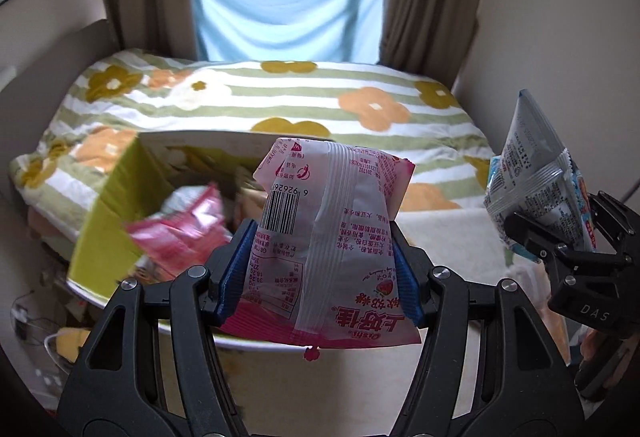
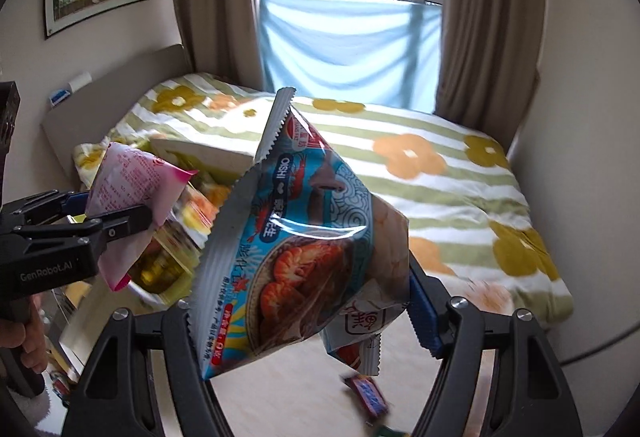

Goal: Organize snacks
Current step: 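Lift both bags and carry them over the cardboard box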

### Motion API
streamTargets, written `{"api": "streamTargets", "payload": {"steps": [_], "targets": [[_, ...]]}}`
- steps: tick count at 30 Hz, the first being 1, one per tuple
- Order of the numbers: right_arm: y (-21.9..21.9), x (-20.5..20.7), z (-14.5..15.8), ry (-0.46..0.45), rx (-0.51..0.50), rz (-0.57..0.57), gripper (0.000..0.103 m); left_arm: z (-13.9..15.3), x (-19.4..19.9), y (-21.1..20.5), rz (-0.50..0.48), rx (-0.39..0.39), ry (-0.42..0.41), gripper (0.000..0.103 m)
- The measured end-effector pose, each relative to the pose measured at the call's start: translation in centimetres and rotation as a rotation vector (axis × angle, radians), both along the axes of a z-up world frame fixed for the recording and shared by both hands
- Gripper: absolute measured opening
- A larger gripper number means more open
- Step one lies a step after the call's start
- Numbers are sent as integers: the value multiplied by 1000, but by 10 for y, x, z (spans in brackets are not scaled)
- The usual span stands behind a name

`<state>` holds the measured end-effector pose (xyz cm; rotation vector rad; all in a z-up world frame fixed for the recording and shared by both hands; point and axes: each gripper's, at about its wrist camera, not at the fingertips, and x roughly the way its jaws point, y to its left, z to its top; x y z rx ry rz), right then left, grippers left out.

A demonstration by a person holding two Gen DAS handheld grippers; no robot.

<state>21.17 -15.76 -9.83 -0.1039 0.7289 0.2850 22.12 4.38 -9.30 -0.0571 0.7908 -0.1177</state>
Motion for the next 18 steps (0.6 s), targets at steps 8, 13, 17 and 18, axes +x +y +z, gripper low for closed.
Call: {"api": "streamTargets", "payload": {"steps": [8, 13, 17, 18], "targets": [[89, 48, 7, -3, 26, 64, 69, 11, 46, 97, 51, 6, -12, 59], [137, 76, -1, 6, 30, 83, 69, 2, 84, 149, 59, 19, 10, 59], [158, 88, -7, 29, 30, 66, 69, -15, 110, 173, 44, 36, 53, 59], [163, 90, -9, 37, 28, 58, 69, -21, 116, 177, 39, 41, 64, 60]]}}
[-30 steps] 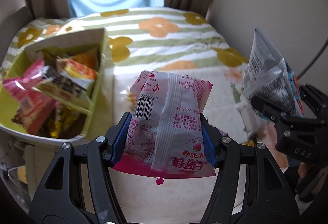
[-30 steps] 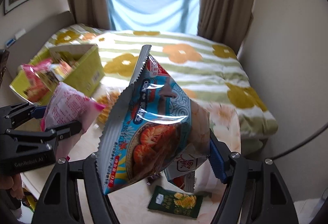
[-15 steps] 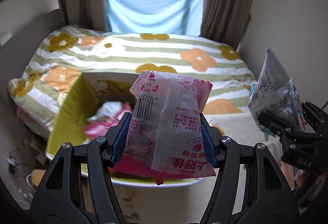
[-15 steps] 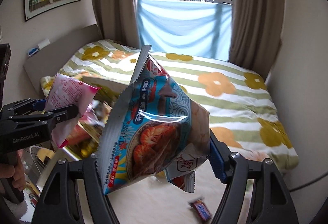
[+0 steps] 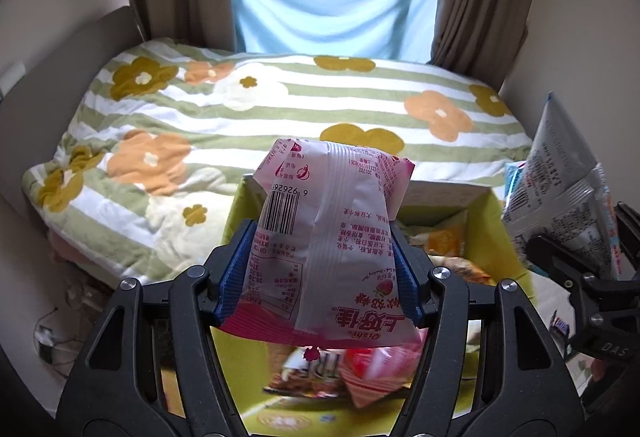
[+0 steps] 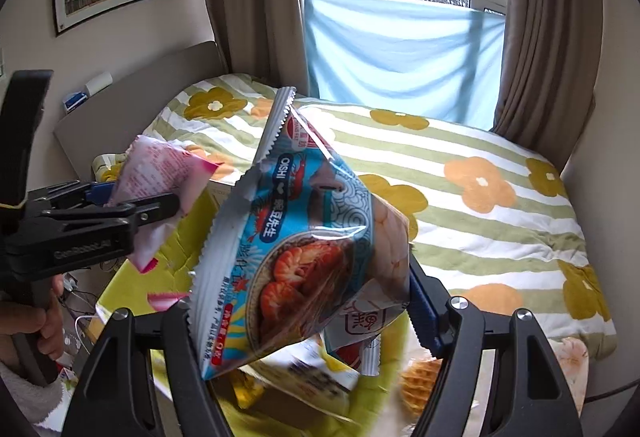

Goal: Organize snacks
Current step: 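Lift both bags and carry them over the cardboard box, then open both tools to drop the bags into the box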

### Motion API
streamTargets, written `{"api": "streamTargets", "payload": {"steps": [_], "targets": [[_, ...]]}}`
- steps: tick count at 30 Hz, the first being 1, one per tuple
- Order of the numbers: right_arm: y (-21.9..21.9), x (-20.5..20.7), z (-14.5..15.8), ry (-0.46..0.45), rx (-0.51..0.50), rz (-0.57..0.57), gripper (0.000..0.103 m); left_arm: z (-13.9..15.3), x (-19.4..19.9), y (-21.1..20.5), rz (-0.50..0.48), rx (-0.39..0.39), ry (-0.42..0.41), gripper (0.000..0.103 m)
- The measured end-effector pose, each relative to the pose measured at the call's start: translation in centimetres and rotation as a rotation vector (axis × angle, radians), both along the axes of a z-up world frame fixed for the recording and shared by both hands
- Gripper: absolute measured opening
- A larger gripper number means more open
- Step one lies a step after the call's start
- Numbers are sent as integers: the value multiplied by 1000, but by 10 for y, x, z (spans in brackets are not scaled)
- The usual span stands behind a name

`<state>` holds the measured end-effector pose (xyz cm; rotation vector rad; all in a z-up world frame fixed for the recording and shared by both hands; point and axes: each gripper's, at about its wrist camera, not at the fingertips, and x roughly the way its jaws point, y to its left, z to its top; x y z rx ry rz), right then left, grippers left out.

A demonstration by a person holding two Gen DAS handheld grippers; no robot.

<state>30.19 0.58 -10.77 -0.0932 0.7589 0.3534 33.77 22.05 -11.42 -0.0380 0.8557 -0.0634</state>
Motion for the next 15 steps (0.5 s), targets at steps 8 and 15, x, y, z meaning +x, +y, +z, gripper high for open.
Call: {"api": "streamTargets", "payload": {"steps": [8, 15], "targets": [[13, 14, -14, 63, -37, -27, 69, -28, 20, 13, -23, 21, 44, 103], [22, 25, -25, 87, -47, 7, 70, -43, 7, 14, 1, 42, 99, 103]]}}
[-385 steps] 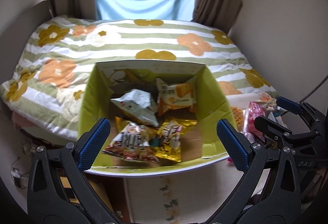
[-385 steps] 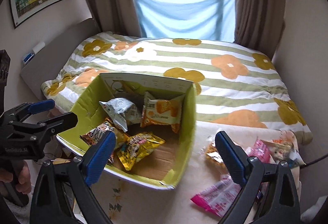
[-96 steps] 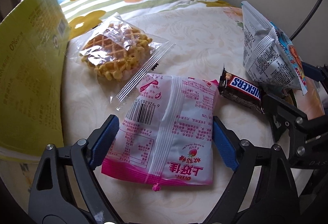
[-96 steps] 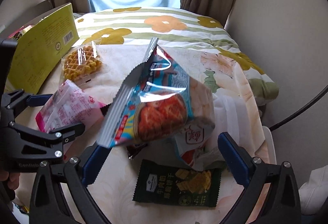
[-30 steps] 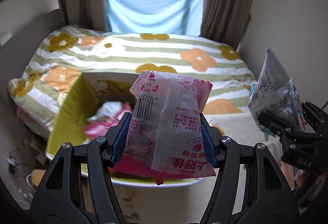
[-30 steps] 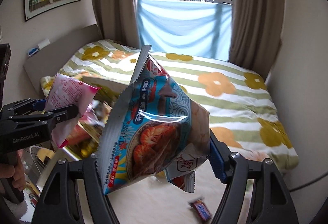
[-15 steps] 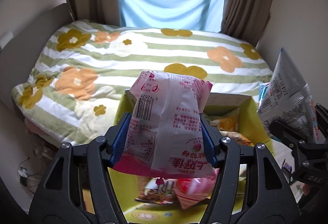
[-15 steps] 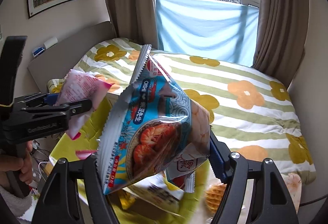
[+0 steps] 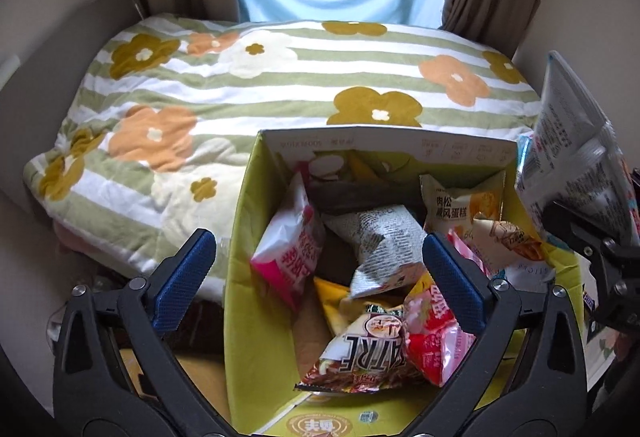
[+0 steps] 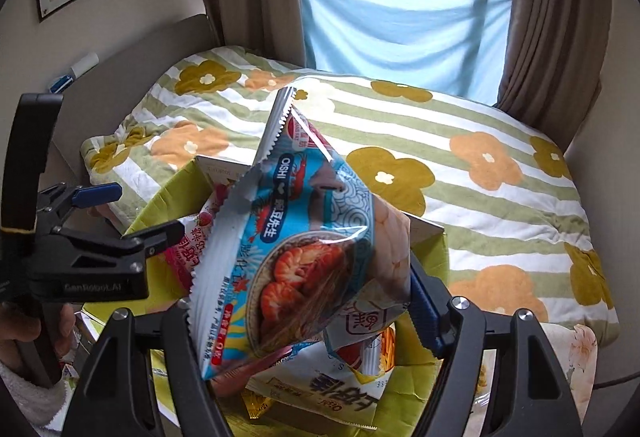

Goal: Organize snacks
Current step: 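Open both tools to drop the bags into the box, then move both tools back from the box toward the Snickers bar and white packet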

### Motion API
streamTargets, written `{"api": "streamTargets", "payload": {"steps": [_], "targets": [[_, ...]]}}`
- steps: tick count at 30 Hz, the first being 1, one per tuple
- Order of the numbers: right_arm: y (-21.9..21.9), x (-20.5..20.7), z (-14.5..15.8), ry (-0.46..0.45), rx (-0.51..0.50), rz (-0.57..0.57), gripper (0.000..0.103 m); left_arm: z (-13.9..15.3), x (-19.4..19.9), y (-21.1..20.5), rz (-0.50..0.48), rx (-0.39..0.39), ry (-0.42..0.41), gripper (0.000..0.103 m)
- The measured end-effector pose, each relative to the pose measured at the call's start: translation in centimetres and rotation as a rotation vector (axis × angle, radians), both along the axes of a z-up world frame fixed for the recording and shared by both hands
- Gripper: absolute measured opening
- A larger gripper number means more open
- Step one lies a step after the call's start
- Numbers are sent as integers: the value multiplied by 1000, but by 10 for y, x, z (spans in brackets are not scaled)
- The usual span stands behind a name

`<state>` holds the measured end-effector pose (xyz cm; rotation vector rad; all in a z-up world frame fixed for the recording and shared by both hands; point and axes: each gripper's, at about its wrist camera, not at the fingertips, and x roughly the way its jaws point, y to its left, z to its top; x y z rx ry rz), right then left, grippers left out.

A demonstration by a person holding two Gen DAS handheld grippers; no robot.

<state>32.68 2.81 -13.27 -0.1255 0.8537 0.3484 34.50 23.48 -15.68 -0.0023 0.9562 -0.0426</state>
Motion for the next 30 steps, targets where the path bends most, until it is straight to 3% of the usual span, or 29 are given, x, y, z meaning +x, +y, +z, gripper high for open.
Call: {"api": "streamTargets", "payload": {"steps": [5, 8, 9, 12, 17, 30], "targets": [[12, 10, -1, 16, 10, 31, 72, 3, -7, 0, 7, -8, 2, 103], [16, 14, -5, 17, 4, 43, 100, 5, -13, 2, 31, 4, -3, 102], [17, 13, -5, 6, 0, 45, 102, 6, -15, 3, 32, -1, -1, 102], [14, 3, -6, -33, 6, 69, 102, 5, -22, 6, 36, -28, 4, 102], [11, -7, -8, 1, 21, 72, 102, 4, -33, 3, 39, -17, 11, 102], [-8, -39, 18, -19, 31, 22, 102, 34, -65, -14, 5, -27, -50, 102]]}}
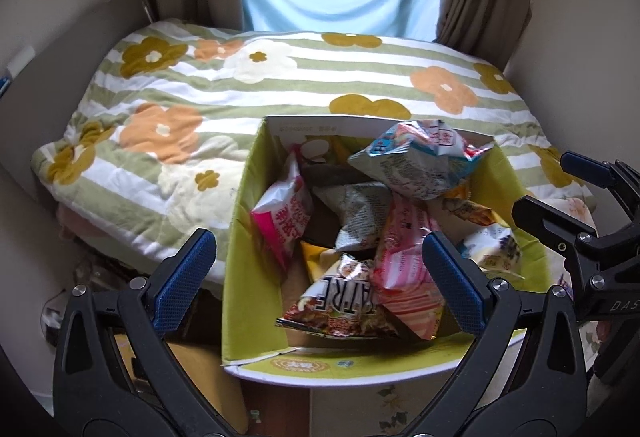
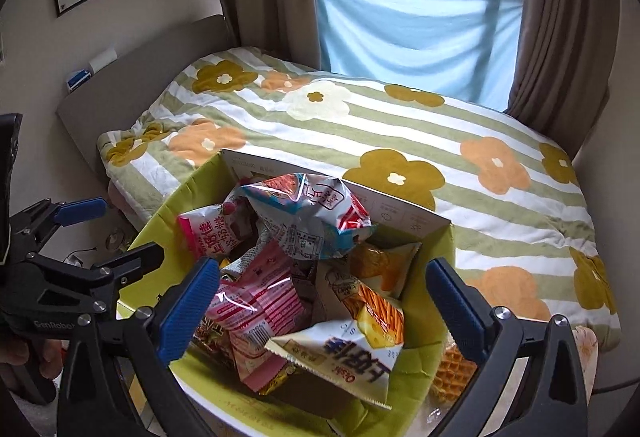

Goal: Organize snacks
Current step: 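Move both tools back from the box toward the Snickers bar and white packet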

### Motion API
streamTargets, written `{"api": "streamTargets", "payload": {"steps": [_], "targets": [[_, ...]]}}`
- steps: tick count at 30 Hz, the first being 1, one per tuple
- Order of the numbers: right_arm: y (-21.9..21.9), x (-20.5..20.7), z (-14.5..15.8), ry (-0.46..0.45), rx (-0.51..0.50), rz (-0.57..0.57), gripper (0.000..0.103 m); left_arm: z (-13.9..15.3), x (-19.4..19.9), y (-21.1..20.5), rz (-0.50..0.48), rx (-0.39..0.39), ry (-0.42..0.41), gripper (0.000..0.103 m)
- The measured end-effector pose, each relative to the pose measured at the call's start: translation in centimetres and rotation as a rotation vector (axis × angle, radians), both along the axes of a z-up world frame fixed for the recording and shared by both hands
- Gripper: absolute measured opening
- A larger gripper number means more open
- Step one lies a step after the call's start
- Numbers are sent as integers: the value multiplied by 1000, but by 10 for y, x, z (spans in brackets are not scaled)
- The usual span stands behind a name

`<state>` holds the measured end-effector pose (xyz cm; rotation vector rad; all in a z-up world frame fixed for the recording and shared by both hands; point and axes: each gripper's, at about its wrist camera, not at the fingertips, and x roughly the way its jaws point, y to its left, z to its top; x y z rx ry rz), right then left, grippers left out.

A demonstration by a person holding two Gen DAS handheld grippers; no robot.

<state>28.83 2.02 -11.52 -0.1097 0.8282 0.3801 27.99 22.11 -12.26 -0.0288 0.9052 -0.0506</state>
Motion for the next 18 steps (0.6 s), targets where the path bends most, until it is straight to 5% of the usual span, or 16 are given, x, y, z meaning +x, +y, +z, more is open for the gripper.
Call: {"api": "streamTargets", "payload": {"steps": [18], "targets": [[-139, -90, 21, -28, -40, -281, 102, 23, -39, -135, -264, -52, -52, 102]]}}
